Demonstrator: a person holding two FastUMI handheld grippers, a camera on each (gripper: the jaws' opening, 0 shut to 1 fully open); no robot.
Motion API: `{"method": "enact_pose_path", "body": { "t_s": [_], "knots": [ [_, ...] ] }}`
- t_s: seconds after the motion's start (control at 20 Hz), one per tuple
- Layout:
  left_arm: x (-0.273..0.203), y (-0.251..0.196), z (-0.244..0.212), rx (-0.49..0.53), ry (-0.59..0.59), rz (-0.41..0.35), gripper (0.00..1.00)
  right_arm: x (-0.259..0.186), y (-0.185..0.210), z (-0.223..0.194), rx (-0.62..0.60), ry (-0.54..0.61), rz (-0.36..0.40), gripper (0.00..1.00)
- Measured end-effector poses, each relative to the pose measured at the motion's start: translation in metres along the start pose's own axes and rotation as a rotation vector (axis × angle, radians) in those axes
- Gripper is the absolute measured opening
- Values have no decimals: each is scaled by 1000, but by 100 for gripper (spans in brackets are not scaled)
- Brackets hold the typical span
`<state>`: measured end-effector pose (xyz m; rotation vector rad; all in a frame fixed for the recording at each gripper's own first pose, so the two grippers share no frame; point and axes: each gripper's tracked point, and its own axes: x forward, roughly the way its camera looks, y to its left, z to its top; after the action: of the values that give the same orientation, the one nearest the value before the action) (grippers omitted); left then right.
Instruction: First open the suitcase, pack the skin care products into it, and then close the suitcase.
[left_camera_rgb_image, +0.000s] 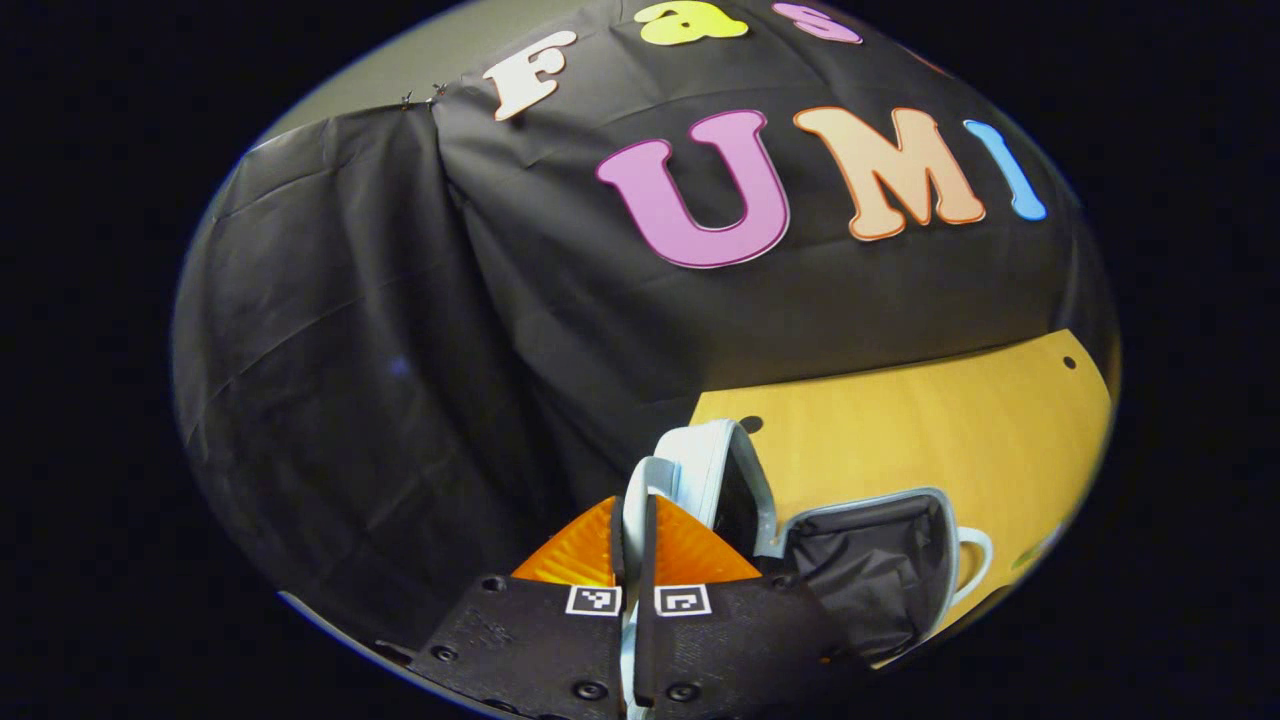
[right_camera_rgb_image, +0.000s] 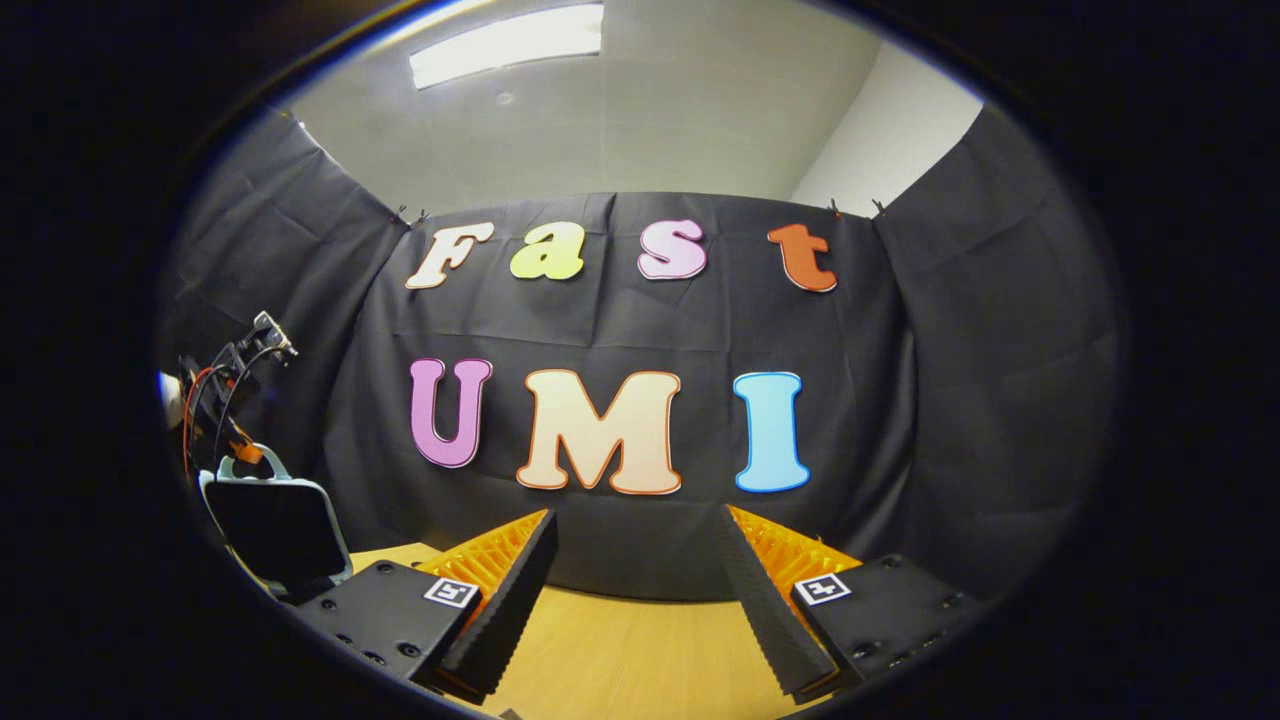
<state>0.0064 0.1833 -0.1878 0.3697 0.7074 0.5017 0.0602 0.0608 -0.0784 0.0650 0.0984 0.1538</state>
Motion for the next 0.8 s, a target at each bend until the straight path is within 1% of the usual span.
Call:
{"method": "enact_pose_path", "body": {
  "t_s": [0.1, 0.25, 0.3, 0.35, 0.45, 0.55, 0.65, 0.8],
  "knots": [
    [6, 12, -8, -11, 23, 30, 0, 0, 10, 1, -10, 7, 7, 98],
    [13, 26, -20, -80, 41, 54, 0, 1, 26, -1, -48, 10, 18, 98],
    [16, 25, -18, -96, 20, 41, 0, 3, 32, -2, -53, 12, 19, 98],
    [20, 28, -23, -97, 26, 34, 0, 6, 38, -3, -55, 15, 20, 100],
    [29, 36, -37, -87, 57, 34, 0, 9, 51, -1, -59, 9, 19, 98],
    [34, 37, -45, -101, 80, 27, 0, 10, 60, 1, -60, -6, 1, 100],
    [42, 37, -57, -102, 105, 22, 0, 9, 74, -3, -51, -8, -6, 98],
    [53, 35, -74, -119, 137, 5, 0, 6, 89, -10, -58, 5, -24, 98]
  ]
}}
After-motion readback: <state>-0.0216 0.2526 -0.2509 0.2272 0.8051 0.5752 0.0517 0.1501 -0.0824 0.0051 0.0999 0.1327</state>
